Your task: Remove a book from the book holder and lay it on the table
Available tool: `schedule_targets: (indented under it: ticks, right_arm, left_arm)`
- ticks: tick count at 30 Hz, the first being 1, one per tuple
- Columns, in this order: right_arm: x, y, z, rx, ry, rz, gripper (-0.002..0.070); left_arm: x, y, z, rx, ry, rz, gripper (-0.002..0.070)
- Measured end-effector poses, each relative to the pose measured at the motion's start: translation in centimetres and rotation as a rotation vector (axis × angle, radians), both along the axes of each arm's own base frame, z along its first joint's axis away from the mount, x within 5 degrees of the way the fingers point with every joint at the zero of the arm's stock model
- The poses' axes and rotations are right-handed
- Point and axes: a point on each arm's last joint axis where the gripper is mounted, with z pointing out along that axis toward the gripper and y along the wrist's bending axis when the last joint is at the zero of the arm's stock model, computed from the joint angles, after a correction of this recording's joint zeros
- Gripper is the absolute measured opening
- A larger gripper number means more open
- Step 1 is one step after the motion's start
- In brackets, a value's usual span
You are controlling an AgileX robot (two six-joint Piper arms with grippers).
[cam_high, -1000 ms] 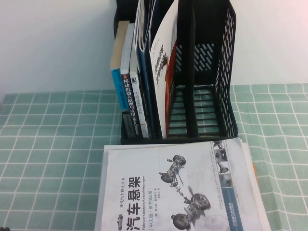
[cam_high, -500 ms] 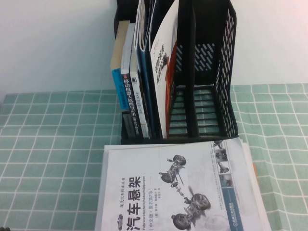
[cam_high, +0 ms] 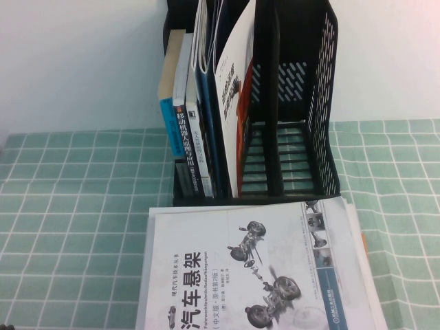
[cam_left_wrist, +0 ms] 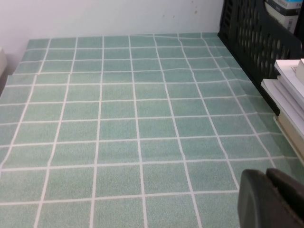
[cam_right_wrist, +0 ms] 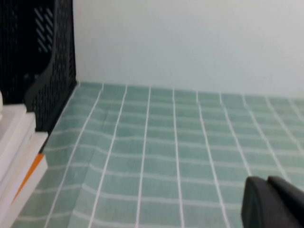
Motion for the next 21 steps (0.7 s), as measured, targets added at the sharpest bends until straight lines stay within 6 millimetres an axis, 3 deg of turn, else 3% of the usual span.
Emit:
schedule_targets:
  ticks: [5,21]
  right_arm:
    - [-0.4,-0.2,-1.6,0.114,0.175,-0.059,-0.0002]
    - [-0.5,-0.5,-1.7,0.024,0.182,-0.059,-0.0002]
  left_arm:
    - [0.0,0.0,0.0,0.000,0.000,0.000,-0.0003]
    - [0.0,0.0,0.0,0.000,0.000,0.000,-0.0003]
